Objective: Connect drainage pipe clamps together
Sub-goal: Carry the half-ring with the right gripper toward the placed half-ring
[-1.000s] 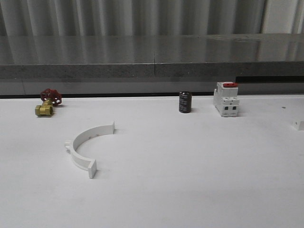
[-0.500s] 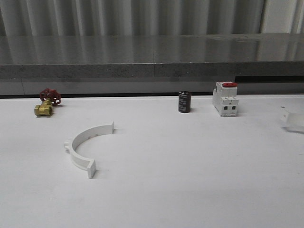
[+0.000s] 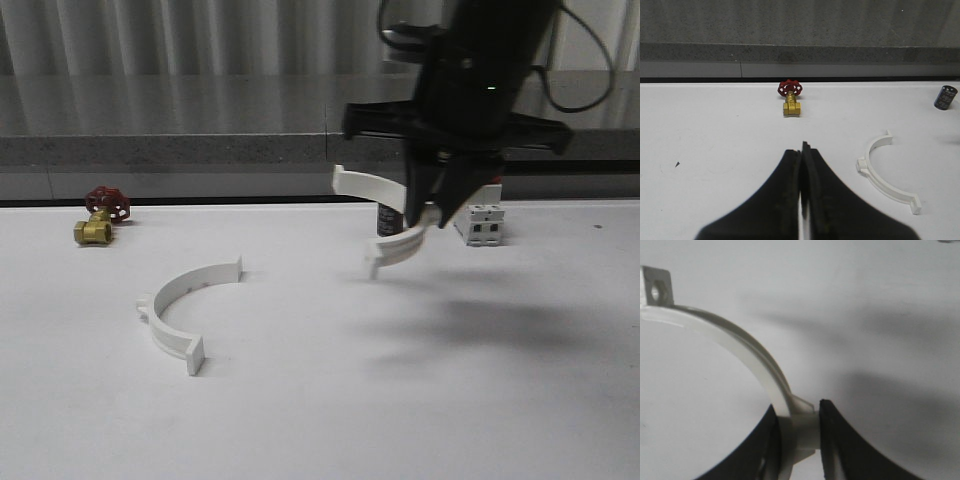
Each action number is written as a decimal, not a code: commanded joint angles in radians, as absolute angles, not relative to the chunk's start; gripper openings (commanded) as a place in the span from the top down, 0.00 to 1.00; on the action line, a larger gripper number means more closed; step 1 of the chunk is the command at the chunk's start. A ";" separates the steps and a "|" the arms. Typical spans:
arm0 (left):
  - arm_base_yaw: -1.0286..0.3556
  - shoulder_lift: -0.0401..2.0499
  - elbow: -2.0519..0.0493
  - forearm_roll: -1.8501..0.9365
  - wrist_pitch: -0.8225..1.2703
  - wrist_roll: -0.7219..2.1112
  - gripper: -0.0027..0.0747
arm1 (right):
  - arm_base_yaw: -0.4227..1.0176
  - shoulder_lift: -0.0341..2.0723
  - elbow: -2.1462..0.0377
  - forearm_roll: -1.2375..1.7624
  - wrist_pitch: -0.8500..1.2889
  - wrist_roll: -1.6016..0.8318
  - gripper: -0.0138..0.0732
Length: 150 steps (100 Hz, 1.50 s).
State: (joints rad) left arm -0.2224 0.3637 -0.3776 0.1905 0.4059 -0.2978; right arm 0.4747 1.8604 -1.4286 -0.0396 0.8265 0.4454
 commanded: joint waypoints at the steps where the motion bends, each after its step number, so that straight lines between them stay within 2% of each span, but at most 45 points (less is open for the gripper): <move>1: -0.218 0.367 -0.407 0.192 0.332 -0.298 0.99 | 0.535 1.860 -1.512 -0.133 0.811 0.577 0.84; 26: -0.218 0.367 -0.407 0.192 0.332 -0.298 0.99 | 0.604 2.002 -1.625 -0.140 0.862 0.674 0.84; 61: -0.218 0.367 -0.407 0.190 0.332 -0.298 0.99 | 0.663 2.090 -1.722 -0.136 0.858 0.719 0.84; 150: -0.218 0.367 -0.407 0.188 0.332 -0.298 0.99 | 0.666 2.108 -1.727 -0.150 0.879 0.856 0.84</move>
State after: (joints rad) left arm -0.2201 0.3637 -0.3776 0.1905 0.4059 -0.2978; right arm 0.6682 2.1649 -1.6965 -0.1294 0.8862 0.8556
